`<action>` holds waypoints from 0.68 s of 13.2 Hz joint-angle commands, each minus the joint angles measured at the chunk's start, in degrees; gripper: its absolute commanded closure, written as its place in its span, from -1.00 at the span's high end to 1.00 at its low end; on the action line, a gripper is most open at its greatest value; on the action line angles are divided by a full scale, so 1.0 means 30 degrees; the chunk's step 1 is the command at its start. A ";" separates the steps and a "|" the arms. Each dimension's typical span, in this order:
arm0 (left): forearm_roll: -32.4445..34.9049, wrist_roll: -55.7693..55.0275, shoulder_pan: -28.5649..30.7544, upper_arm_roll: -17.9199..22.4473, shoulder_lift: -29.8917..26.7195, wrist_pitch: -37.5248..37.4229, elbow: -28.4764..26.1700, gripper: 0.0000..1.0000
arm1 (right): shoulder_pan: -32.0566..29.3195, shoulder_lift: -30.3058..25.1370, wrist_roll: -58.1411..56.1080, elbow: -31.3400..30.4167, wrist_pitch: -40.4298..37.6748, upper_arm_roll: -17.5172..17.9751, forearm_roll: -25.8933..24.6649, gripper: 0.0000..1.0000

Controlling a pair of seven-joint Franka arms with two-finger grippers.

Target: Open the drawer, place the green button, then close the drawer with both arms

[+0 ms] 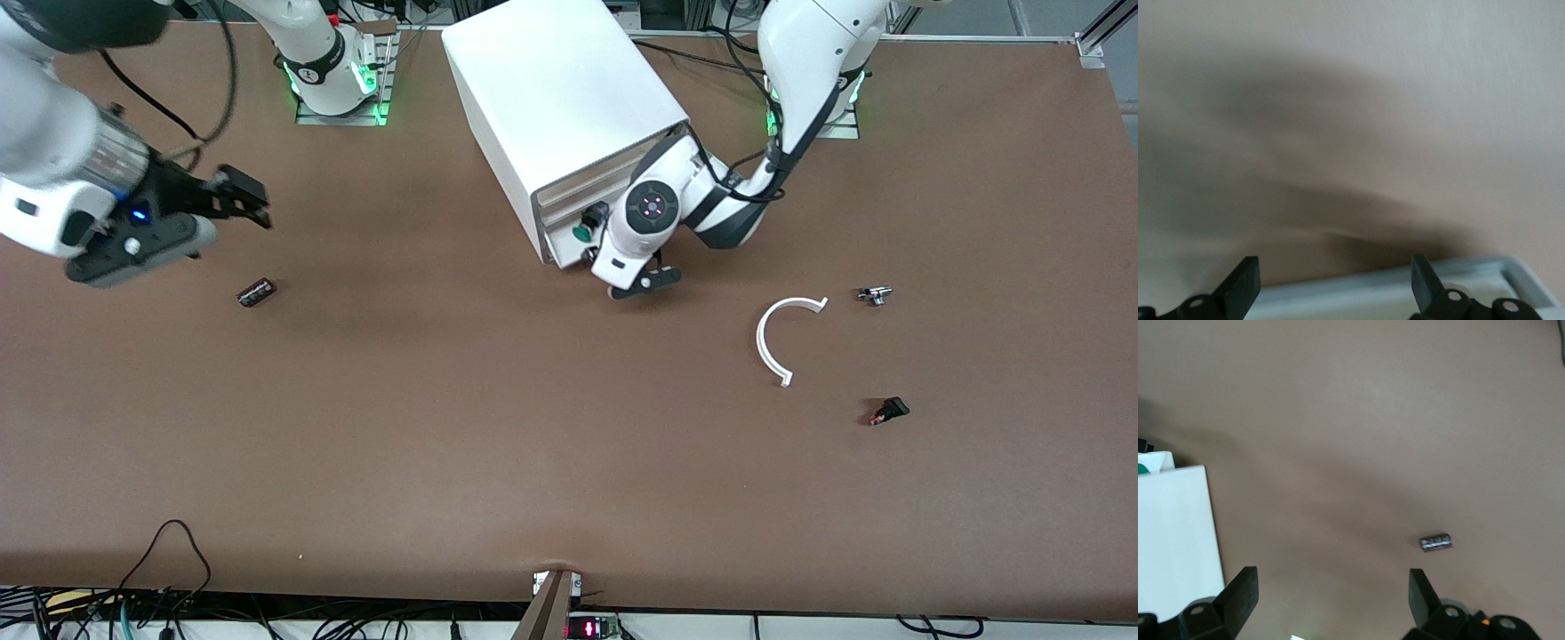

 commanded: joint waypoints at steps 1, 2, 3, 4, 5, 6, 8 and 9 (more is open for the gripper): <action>-0.0509 0.0176 0.0311 -0.1063 0.0327 -0.0185 -0.0190 1.00 | -0.1202 -0.2137 -0.2026 -0.3460 0.1675 0.0140 0.0049 1.00; -0.0567 0.0408 0.0311 -0.1212 0.0562 -0.0185 -0.0189 1.00 | -0.1350 -0.2199 -0.2146 -0.3669 0.1823 0.0140 0.0020 1.00; -0.0625 0.0469 0.0311 -0.1417 0.0622 -0.0214 -0.0189 1.00 | -0.1351 -0.2112 -0.2205 -0.3468 0.1767 0.0082 -0.0097 1.00; -0.1235 0.0469 0.0311 -0.1593 0.0652 -0.0215 -0.0189 1.00 | -0.1351 -0.2024 -0.2205 -0.3205 0.1766 0.0111 -0.0243 1.00; -0.1734 0.0498 0.0311 -0.1623 0.0681 -0.0215 -0.0160 1.00 | -0.1351 -0.1908 -0.2147 -0.2941 0.1679 0.0111 -0.0331 1.00; -0.1797 0.0470 0.0311 -0.1653 0.0653 -0.0244 -0.0073 1.00 | -0.1351 -0.1819 -0.2147 -0.2649 0.1679 0.0111 -0.0332 1.00; -0.1769 0.0469 0.0951 -0.1594 0.0624 -0.0796 0.0539 1.00 | -0.1409 -0.1468 -0.2205 -0.2003 0.1387 0.0111 -0.0478 1.00; -0.1652 0.0498 0.1739 -0.1594 0.0623 -0.1729 0.1326 1.00 | -0.1410 -0.1438 -0.2176 -0.1798 0.1386 0.0111 -0.0798 1.00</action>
